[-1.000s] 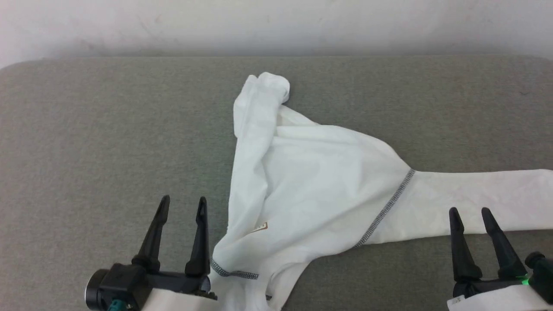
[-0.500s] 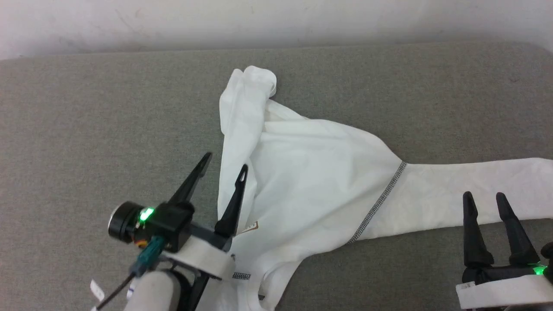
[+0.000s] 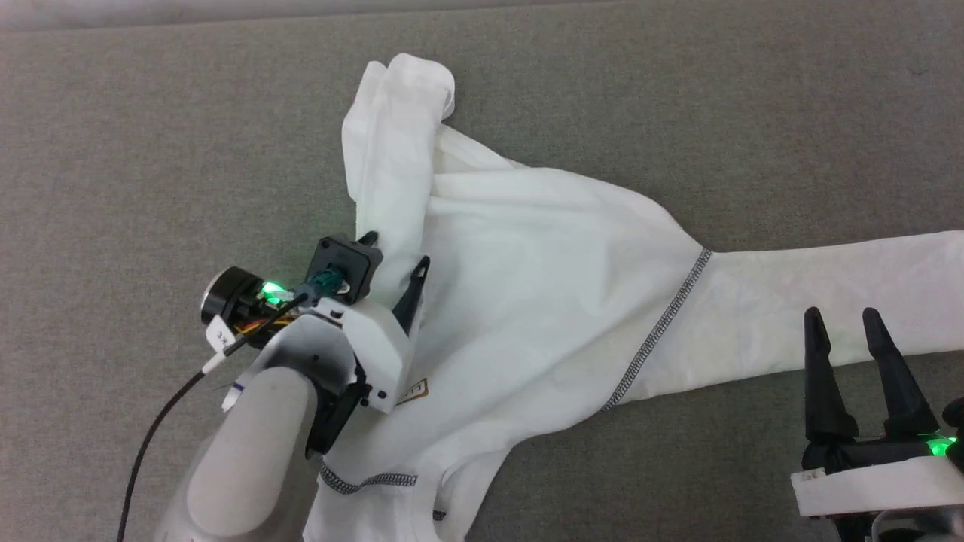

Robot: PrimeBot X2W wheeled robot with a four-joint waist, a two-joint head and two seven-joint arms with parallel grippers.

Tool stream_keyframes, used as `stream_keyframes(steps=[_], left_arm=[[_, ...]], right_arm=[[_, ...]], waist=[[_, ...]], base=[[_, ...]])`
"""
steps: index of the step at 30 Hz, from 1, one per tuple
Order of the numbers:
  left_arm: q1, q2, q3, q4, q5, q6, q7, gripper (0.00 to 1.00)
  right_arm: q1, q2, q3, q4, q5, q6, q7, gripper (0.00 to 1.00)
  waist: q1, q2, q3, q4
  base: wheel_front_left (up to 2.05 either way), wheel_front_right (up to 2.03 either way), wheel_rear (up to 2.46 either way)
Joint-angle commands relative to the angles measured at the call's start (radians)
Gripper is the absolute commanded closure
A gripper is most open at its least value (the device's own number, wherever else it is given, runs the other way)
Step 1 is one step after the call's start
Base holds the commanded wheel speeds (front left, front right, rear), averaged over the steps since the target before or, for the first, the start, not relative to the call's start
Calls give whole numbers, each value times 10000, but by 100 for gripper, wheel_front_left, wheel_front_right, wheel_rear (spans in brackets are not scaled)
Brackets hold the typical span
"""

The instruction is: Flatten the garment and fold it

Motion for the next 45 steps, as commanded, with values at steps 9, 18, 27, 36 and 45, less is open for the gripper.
stream_keyframes(steps=[9,18,27,36,45], left_arm=[[-394,224,-753,1017,651,162,491,100],[-712,-625,388,67,-1170,358,-165,100],[-509,90,3107,-2039,-3493,642,24,100],[443,976,4365,209,-2928,1044,-1871,0],[-5,443,4217,1109,-2871,904,-3819,0]], right_arm=[[-296,26,210,114,142,-6,-11,0],[-295,26,123,292,124,-6,-9,0],[-207,26,174,309,45,-6,121,0],[-228,26,104,129,-173,-6,344,0],[-123,26,129,15,-320,-6,615,0]], waist=[[-2,0,304,-238],[-2,0,8,-28],[-2,0,-181,252],[-2,0,103,356],[-2,0,-188,541]], base=[[0,0,0],[0,0,0],[0,0,0],[0,0,0],[0,0,0]])
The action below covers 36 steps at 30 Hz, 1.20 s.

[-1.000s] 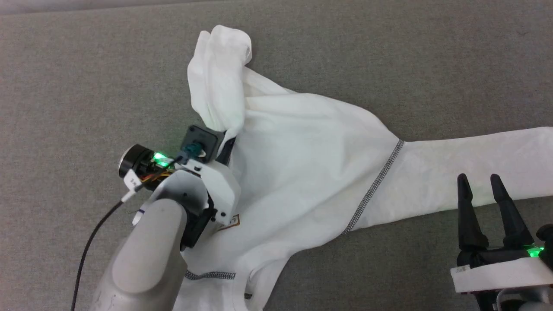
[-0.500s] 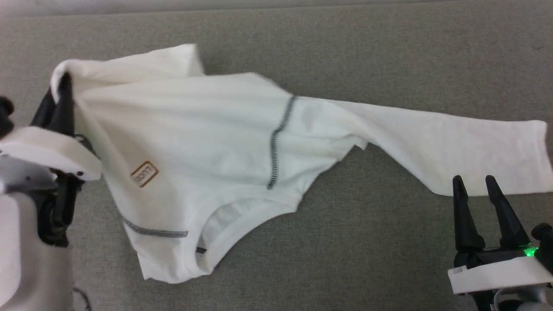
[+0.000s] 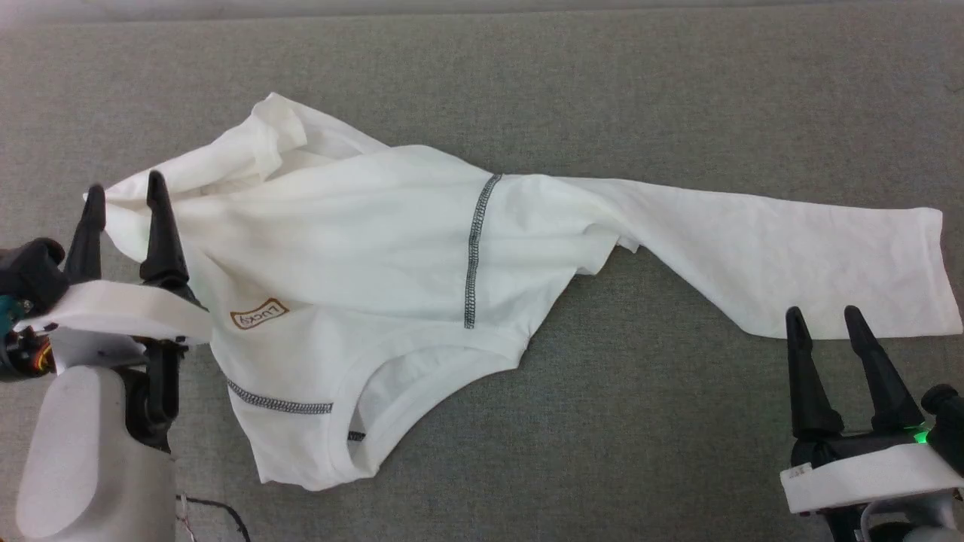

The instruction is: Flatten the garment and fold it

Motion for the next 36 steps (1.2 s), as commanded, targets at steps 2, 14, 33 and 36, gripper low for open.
stream_keyframes(steps=[2,14,33,36], left_arm=[[-72,-50,-102,-489,195,-54,-243,0],[2934,-1043,-1136,-4411,1393,535,-957,0],[5218,-1949,-1972,-4352,1883,1123,-1088,0],[5130,-1965,-1979,-4365,1916,1053,-1089,0]], right_arm=[[101,22,11,-27,-80,-6,31,0],[372,22,283,234,213,-6,7,0],[134,22,289,420,-445,-6,767,0],[-467,22,411,282,-1094,-6,1828,0]], waist=[[-1,0,-259,86],[-1,0,-961,37],[-1,0,-1162,494],[-1,0,-1011,537]], base=[[0,0,0],[0,0,0],[0,0,0],[0,0,0]])
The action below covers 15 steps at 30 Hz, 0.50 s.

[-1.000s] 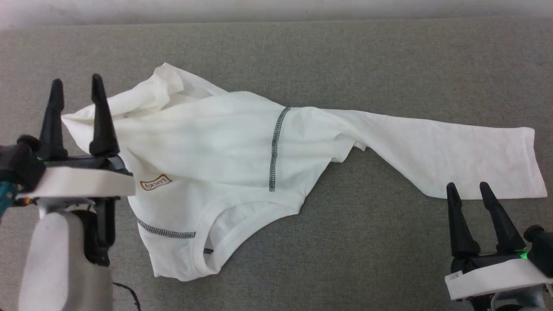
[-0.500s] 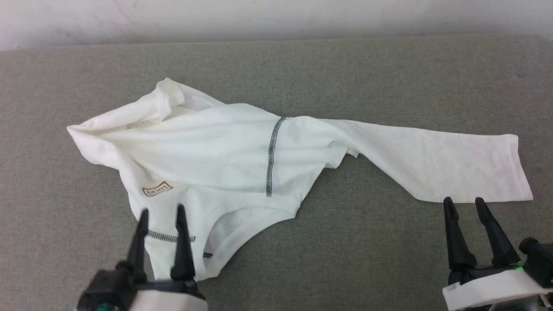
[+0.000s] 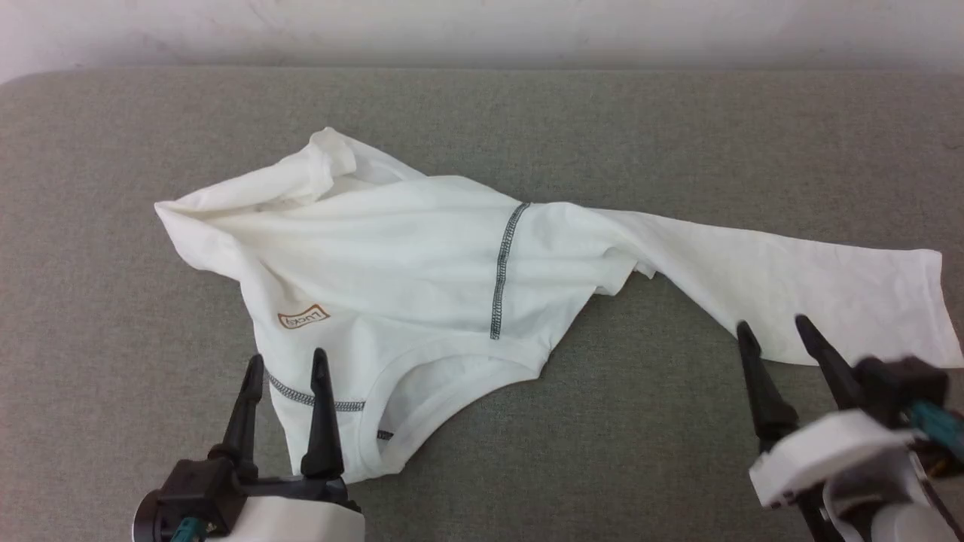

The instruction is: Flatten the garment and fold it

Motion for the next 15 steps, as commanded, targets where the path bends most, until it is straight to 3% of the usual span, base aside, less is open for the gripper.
stream_keyframes(steps=[1,8,15], left_arm=[[-160,-28,-8,-19,124,-109,-48,0],[-502,-74,-233,116,202,-264,-48,0],[-760,-109,-366,324,143,-347,-48,0]], right_arm=[[-381,8,66,-46,-197,-6,411,0],[-1990,-1082,951,364,-140,-6,3674,0],[-3151,-2353,2036,1355,170,-6,4939,0]], waist=[[0,0,128,45],[0,0,493,355],[0,0,809,834]], base=[[0,0,0],[0,0,0],[0,0,0]])
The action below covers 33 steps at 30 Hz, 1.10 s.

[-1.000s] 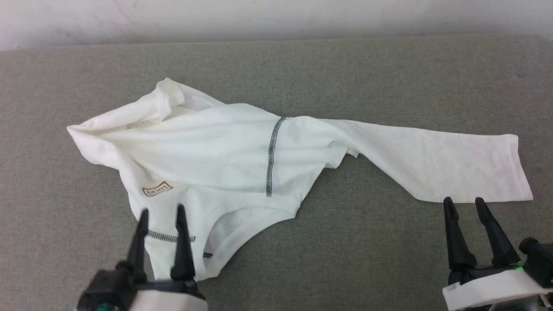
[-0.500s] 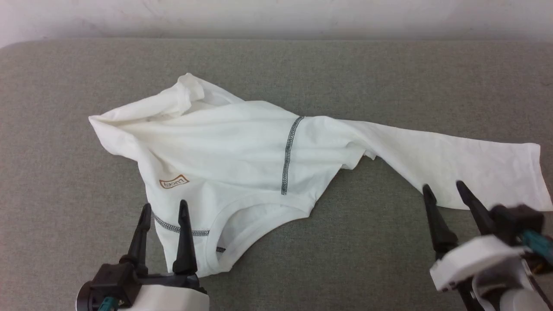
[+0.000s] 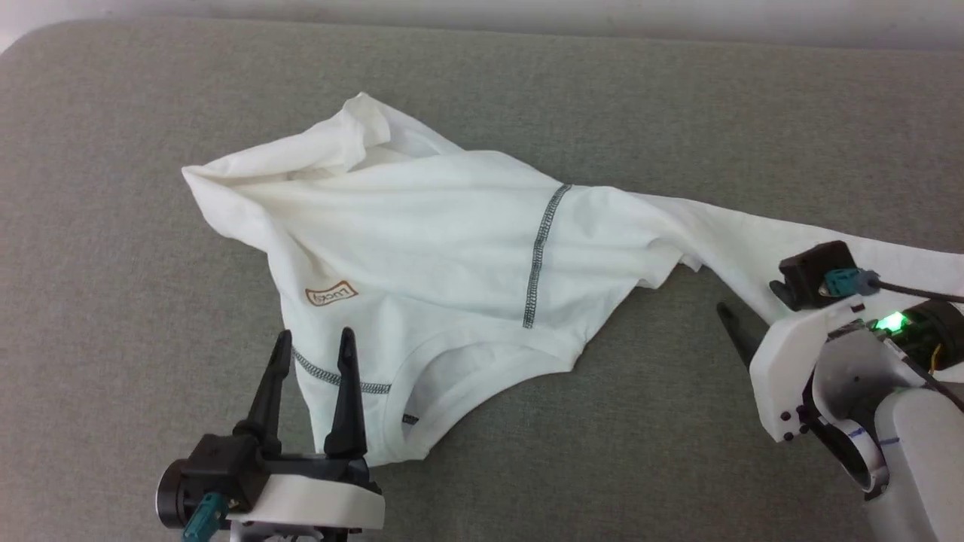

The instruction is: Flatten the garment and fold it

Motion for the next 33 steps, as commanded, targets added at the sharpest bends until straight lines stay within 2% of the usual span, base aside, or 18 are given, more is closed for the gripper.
stream_keyframes(steps=[1,2,3,4,5,13,16,22,23,24,25,29,33], left_arm=[[-180,-37,-25,45,60,-100,-47,0],[-216,-40,-34,66,56,-111,-47,0],[-251,-42,-36,78,53,-115,-47,0],[-289,-45,-37,83,46,-122,-47,0],[-329,-47,-41,87,40,-129,-47,0],[-381,-56,-1,170,-56,-128,-47,0],[-239,-58,44,293,-77,-208,-47,0],[5,-60,-26,446,-51,-299,-47,0],[5,-60,-26,446,-51,-299,-47,0],[118,-60,-70,483,-61,-320,-47,0],[118,-60,-70,483,-61,-320,-47,0],[274,-61,-124,520,-89,-352,-47,0],[372,-61,-130,559,-108,-385,-47,0]], right_arm=[[-201,-146,153,235,94,-7,64,0],[-306,-221,280,427,155,-7,72,0],[-404,-251,333,616,222,-7,42,23],[-483,-285,394,803,260,-7,26,80],[-545,-298,406,990,317,-7,13,100],[-1022,-158,-62,1416,522,-7,-771,100],[-1648,-99,-706,1133,838,-7,-1082,100],[-2251,-758,-2606,568,717,-7,-726,100],[-2251,-758,-2606,568,717,-7,-726,100],[-2186,-1122,-3440,396,538,-7,-483,100],[-2186,-1122,-3440,396,538,-7,-483,100],[-1469,-1737,-5219,228,58,-7,26,100],[-83,-1875,-6681,157,-568,-7,225,100]], waist=[[-2,0,214,251],[-2,0,253,297],[-2,0,303,341],[-2,0,346,379],[-2,0,390,416],[-2,0,245,266],[-2,0,-234,-103],[-2,0,-968,-485],[-2,0,-968,-485],[-2,0,-1095,-544],[-2,0,-1095,-544],[-2,0,-1149,-583],[-2,0,-1071,-561]], base=[[0,0,0],[0,0,0],[0,0,0],[0,0,0],[0,0,0],[0,0,0],[0,0,0],[0,0,0],[0,0,0],[0,0,0],[0,0,0],[0,0,0],[0,0,0]])
